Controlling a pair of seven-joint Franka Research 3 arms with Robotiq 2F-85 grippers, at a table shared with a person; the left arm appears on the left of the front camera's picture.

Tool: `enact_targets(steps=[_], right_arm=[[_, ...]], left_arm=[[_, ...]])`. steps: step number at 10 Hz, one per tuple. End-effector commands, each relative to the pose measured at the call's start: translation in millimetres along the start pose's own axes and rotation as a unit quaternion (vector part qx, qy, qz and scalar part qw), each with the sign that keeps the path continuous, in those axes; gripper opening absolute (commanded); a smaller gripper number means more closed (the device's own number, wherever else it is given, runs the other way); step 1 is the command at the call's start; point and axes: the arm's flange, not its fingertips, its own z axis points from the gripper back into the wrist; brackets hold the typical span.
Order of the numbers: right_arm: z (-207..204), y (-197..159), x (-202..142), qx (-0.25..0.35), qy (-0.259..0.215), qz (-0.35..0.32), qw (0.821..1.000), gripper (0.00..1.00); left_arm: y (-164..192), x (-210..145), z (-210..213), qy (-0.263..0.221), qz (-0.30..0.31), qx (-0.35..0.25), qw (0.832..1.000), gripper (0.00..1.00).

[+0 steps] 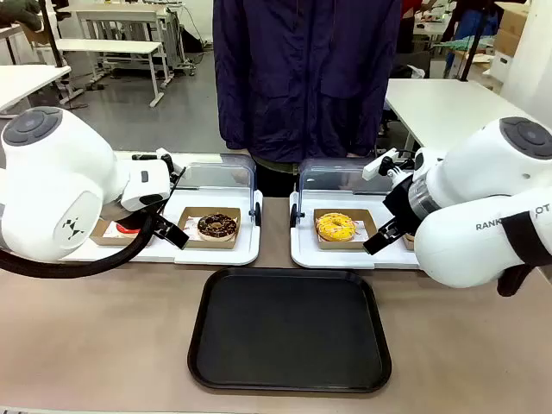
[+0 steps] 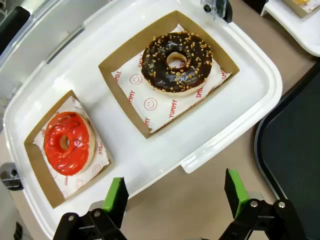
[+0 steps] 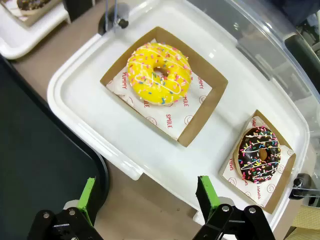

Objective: Move the second donut from the left to the tray.
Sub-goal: Pick up the Paper togo box containing the Donut indicated by the person and place it on the Handle tray.

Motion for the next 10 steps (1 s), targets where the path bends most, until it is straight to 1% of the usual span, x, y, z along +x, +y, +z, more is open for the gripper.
enact_targets(steps=[1,10], right_arm=[[0.0,0.0,0.0,0.0,0.0,0.0,1.0,1.0],[0.0,0.0,0.0,0.0,0.0,0.0,1.0,1.0]], left_arm=[[0.0,0.1,0.1,0.0,0.0,0.0,1.0,1.0],[0.0,0.1,0.1,0.0,0.0,0.0,1.0,1.0]])
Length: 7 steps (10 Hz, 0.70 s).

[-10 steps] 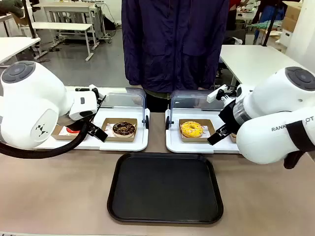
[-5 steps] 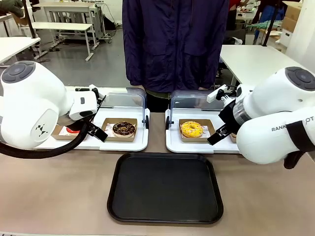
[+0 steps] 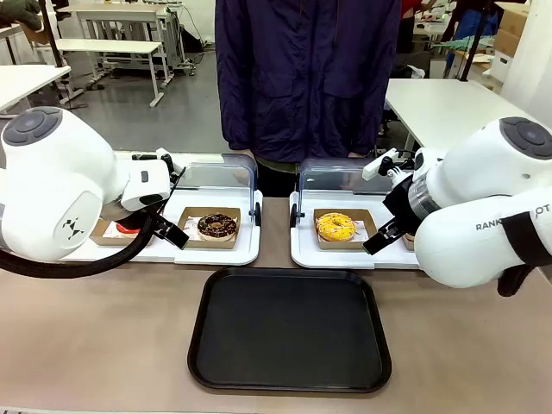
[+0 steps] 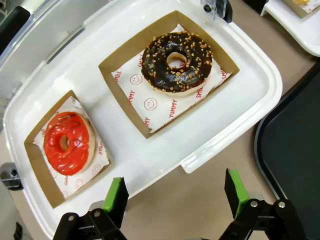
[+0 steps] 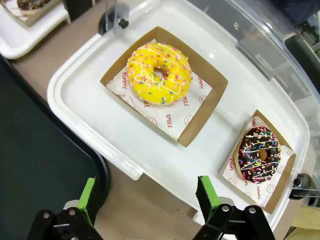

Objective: Move the second donut from the left to the tray.
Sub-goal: Pick up the Paper togo box containing the Donut indicated by the person and place it on the Handle tray.

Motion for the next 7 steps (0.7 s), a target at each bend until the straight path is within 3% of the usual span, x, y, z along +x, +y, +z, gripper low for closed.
enact_targets(steps=[1,2,4,7], right_arm=[[0,0,0,0.0,0.0,0.0,1.0,1.0],[25,-16,19,-0.003,-0.009,-0.004,1.0,1.0],[91,-65,37,0.047,-0.041,-0.024,0.998,1.0],[169,-164,1,0.115,-0.103,-0.04,0.987,1.0]], left_arm=[[0,0,0,0.0,0.0,0.0,1.0,1.0],[18,18,20,0.004,0.002,-0.024,1.0,1.0],[54,43,62,-0.004,-0.015,-0.039,0.999,1.0],[114,44,109,-0.032,-0.041,-0.116,0.992,1.0]])
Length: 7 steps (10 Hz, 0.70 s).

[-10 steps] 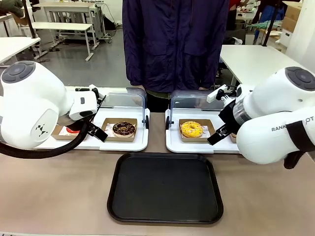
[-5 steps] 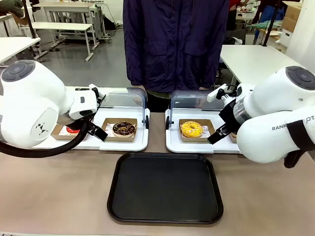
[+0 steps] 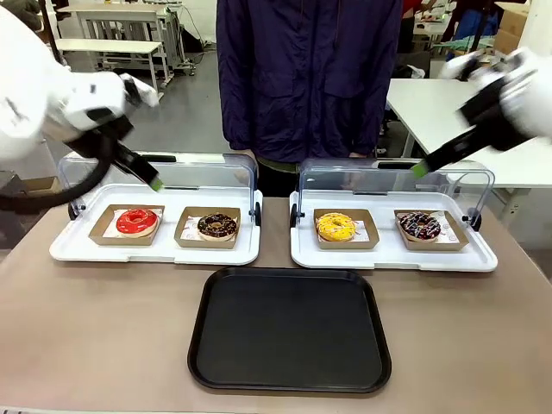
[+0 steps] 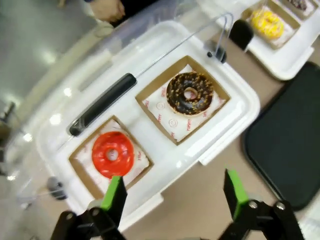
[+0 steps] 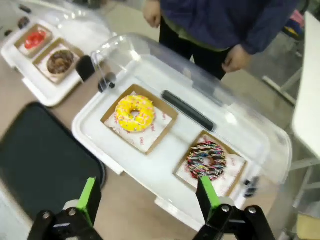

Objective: Move the second donut from the left to the tray.
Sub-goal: Pick up the Paper togo box containing the Donut indicated by the person and place it on the Handle tray.

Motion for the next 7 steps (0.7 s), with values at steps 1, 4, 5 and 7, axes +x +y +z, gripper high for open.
enact_targets(steps=[1,4,5,7], right_arm=[[42,-64,-27,0.052,-0.033,0.006,0.998,1.0],[86,-117,-77,0.101,-0.116,0.036,0.987,1.0],[97,-124,-92,0.115,-0.14,0.052,0.982,1.0],[106,-132,-110,0.132,-0.161,0.064,0.976,1.0]], left_arm=[[47,-16,23,-0.02,-0.035,-0.082,0.996,1.0],[105,-54,53,-0.097,-0.065,-0.151,0.982,1.0],[122,-69,57,-0.126,-0.064,-0.163,0.977,1.0],[141,-93,64,-0.163,-0.066,-0.166,0.97,1.0]])
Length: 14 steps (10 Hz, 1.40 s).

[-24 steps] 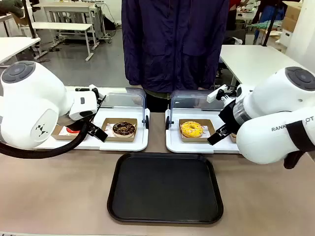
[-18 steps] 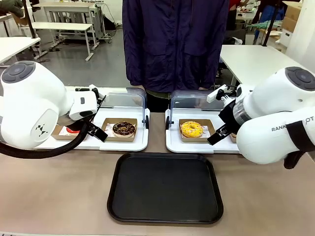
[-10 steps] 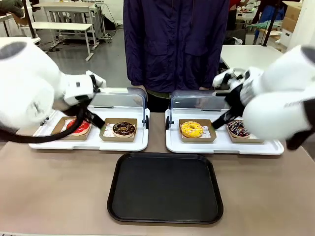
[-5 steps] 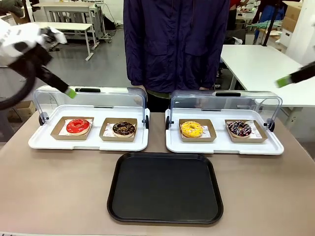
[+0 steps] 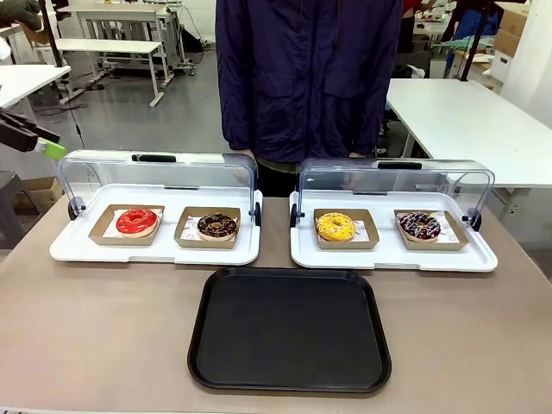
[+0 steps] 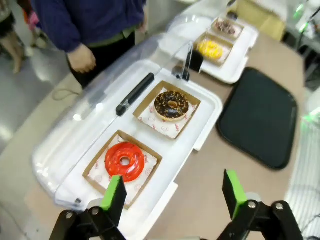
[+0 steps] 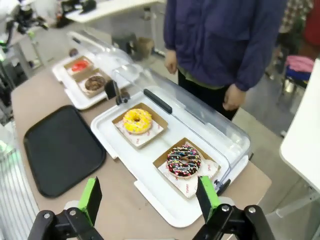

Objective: Move the second donut from the left to the tray.
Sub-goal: Pick up the Paper togo box containing the Donut indicated by the person and place it on the Handle tray.

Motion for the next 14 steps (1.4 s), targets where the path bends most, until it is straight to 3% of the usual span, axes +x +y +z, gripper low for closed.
enact_targets(steps=[1,5,9,14], right_arm=[[5,-5,-8,0.026,-0.019,0.012,0.999,1.0],[15,-3,-20,0.029,-0.041,0.012,0.999,1.0],[11,-8,-23,0.03,-0.028,-0.002,0.999,1.0],[12,-3,-26,0.027,-0.037,-0.008,0.999,1.0]], left_arm=[[17,-12,9,-0.028,-0.001,-0.015,1.0,1.0],[19,-31,32,-0.043,0.005,-0.013,0.999,1.0],[20,-39,30,-0.007,0.029,0.015,0.999,1.0],[19,-39,33,-0.022,0.024,-0.007,0.999,1.0]])
